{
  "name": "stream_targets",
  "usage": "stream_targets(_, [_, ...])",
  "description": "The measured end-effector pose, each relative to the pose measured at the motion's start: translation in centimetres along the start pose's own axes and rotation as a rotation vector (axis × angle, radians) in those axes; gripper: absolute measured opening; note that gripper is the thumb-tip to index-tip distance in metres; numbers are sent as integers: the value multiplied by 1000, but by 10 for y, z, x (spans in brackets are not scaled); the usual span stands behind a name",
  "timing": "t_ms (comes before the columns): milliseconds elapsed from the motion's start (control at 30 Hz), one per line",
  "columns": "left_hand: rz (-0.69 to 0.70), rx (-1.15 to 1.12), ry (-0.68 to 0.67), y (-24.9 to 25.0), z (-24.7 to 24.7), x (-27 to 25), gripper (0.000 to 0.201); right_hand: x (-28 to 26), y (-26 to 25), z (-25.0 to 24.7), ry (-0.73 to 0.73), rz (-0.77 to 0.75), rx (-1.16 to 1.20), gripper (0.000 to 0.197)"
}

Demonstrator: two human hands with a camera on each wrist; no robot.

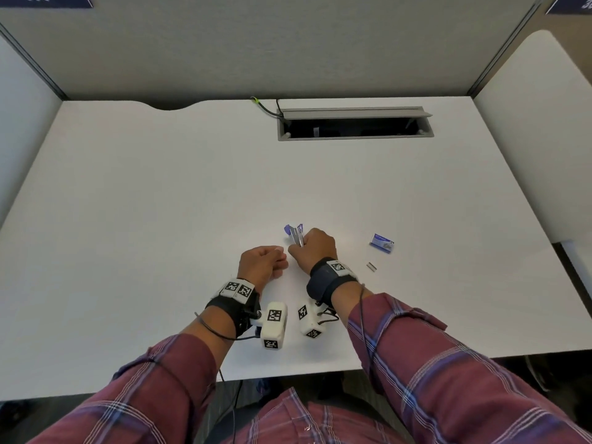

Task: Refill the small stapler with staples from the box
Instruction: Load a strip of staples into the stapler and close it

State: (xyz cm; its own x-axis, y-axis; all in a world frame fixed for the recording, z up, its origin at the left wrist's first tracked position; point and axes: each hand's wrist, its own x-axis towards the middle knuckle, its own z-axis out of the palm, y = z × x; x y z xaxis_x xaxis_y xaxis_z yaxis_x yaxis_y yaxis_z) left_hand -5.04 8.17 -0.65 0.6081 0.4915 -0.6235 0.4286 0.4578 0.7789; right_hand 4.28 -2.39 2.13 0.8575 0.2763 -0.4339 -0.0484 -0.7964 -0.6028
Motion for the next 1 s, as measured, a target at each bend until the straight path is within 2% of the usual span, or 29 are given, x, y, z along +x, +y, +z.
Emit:
stream_targets(67, [14, -3, -33, 7, 2, -3, 16, -11, 1, -2, 0, -41, 61, 28])
stream_targets(200, [26, -24, -133, 16, 9, -11, 22, -27, 7, -3, 24, -82, 165, 21])
stream_targets(300, [79, 44, -105, 20, 14, -17, 14, -32, 14, -7, -27, -79, 259, 34])
stream_targets(400, [84, 119, -153, 20, 14, -21, 13, -32, 24, -18, -50, -94, 356, 43])
stream_targets(533, [64, 189, -241, 17, 12, -27, 16, -31, 32, -40, -73, -127, 499, 31])
stream_targets(667, [100, 252, -294, 12, 16, -34, 18, -30, 40, -45, -120, -176, 464, 21])
stream_targets(800, [153, 309, -314, 9, 19, -39, 21, -30, 45, -47, -144, -185, 481, 12])
stream_targets(1000, [157, 325, -320, 8, 19, -43, 19, -33, 48, -47, -180, -191, 513, 6])
